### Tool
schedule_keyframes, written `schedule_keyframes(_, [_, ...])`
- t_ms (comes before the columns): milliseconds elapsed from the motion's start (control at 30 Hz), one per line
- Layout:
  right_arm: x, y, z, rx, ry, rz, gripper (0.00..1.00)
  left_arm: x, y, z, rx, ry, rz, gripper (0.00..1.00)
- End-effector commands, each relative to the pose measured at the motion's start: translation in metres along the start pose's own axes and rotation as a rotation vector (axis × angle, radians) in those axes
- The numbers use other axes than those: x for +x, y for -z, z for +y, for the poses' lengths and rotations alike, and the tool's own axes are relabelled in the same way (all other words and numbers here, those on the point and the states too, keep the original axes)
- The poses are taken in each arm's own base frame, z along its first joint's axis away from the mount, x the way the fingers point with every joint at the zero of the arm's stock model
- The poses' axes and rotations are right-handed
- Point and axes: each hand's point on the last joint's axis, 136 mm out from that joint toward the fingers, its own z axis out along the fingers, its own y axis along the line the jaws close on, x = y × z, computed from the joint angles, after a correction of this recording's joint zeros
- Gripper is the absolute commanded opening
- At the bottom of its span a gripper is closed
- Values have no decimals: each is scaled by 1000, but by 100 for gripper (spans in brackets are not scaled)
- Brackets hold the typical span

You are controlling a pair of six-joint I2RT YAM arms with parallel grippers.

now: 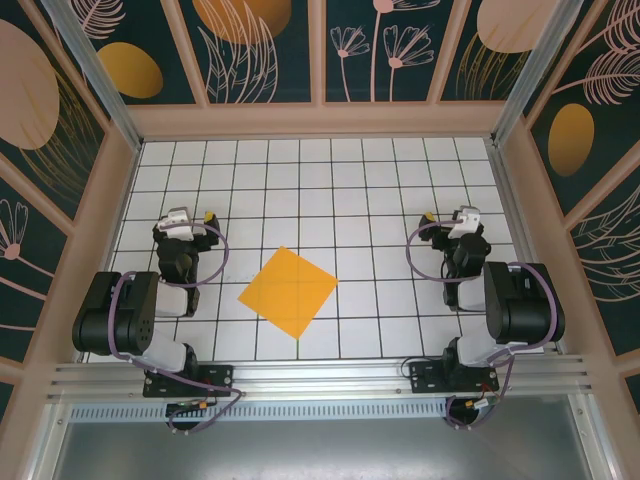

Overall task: Fold a paper plane with a square sheet of paper (pick it up from the middle)
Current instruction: Move the square sheet of paper to the center of the table.

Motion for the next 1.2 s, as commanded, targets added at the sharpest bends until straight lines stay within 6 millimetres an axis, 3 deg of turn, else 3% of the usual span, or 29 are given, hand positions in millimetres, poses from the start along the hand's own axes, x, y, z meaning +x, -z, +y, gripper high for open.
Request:
schedule_keyframes(0, [-4,-2,2,-17,13,-14,99,-8,-2,-2,15,-5,-27,99])
schedule_keyframes(767, [-5,-2,1,-16,13,-16,99,-8,-1,-2,13,-3,-32,99])
schedule_keyframes(933, [-25,-1,-7,91,11,-25,99,-19,6,16,-85,40,-61,98])
schedule_keyframes(1067, [-35,-14,8,146,1,103,99,-36,4,20,-122,54,-28,99])
schedule_keyframes(1167, [-20,-33,36,75,-70,313,99,-54,-5,24,-170,115,5,98])
